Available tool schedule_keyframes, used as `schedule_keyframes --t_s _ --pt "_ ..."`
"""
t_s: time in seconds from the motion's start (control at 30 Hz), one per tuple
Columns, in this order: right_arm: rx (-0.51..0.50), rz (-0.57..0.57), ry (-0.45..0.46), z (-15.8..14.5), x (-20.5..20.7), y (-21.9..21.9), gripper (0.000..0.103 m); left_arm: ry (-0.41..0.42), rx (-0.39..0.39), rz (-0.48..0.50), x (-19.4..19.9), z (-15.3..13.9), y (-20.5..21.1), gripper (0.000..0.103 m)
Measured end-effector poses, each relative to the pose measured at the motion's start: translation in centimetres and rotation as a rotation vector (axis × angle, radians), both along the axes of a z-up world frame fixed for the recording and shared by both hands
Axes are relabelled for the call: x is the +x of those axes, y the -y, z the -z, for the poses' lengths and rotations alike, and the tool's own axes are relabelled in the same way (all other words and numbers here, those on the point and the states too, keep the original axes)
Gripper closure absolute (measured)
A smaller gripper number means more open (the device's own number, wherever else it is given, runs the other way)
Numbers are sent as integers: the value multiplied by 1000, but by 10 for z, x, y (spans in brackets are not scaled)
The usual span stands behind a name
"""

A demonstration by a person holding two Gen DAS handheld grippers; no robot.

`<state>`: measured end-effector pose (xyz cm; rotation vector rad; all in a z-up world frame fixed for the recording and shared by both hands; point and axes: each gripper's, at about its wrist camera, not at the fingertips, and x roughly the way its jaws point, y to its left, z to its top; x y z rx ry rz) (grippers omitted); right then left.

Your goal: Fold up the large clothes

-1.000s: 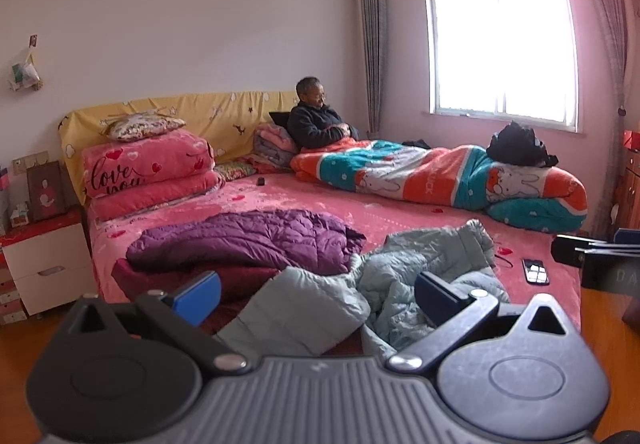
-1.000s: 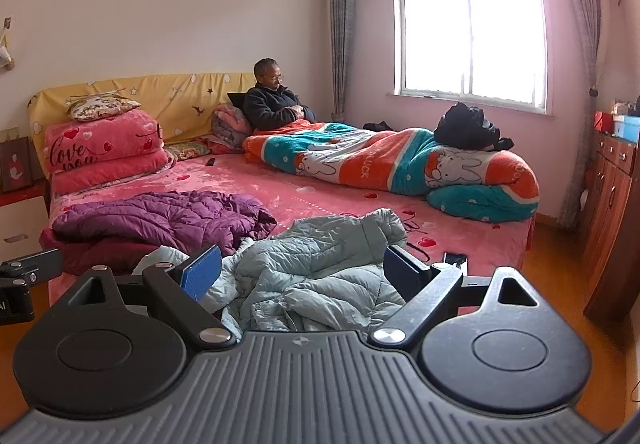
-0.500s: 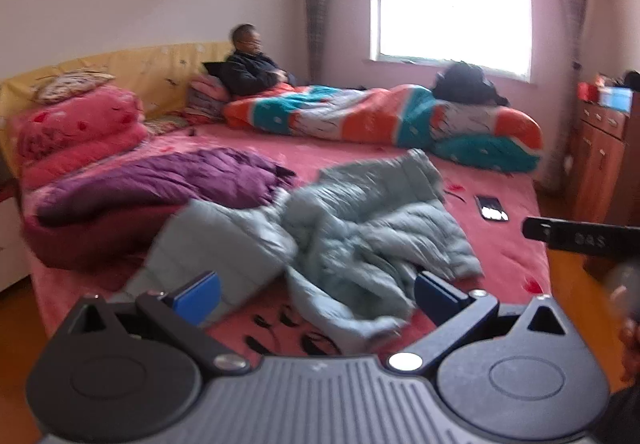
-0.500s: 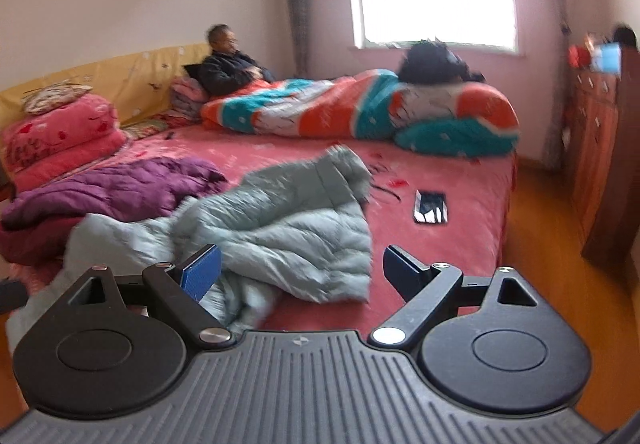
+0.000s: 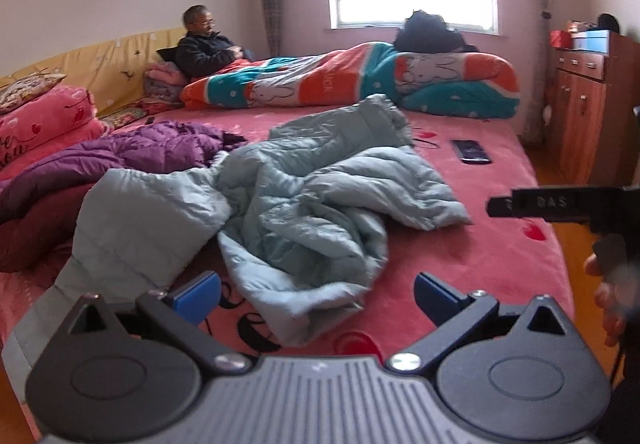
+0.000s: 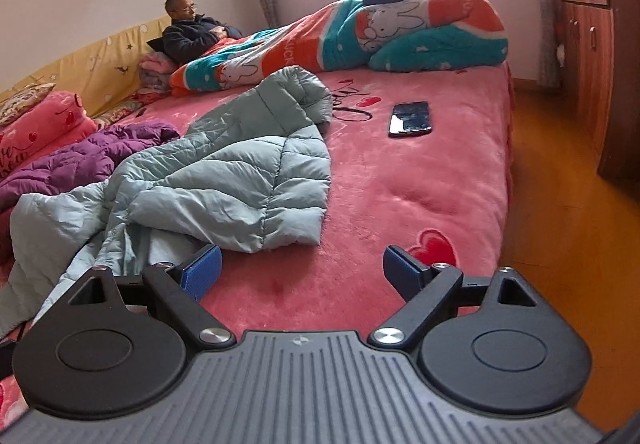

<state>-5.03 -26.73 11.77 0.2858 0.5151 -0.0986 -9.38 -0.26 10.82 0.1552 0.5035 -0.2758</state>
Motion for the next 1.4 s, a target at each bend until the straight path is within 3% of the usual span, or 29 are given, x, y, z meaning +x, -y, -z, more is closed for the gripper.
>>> schedule_keyframes --t_s 0.3,0.43,0.6,0.77,0.93,1.2,1.33,1.4 --pt "56 -7 -5 19 53 20 0 52 -28 -269 55 -10 -57 1" --pt "92 -29 3 23 70 21 0 -25 -142 -331 70 -2 -73 1" --pt "75 -31 -4 29 86 23 0 -124 -262 -240 63 14 -62 1" --pt "147 -21 -28 36 95 36 0 -188 -316 -168 67 29 -45 1" --pt "274 -31 -34 43 109 46 0 -253 -351 -158 82 51 -34 4" --pt "459 -20 -56 59 122 58 0 -307 -424 -168 99 67 -29 25" --pt "442 -24 -79 61 127 54 0 -316 -437 -168 101 69 -26 32" --pt "428 -30 -80 60 127 52 0 -314 -438 -168 101 71 -27 42"
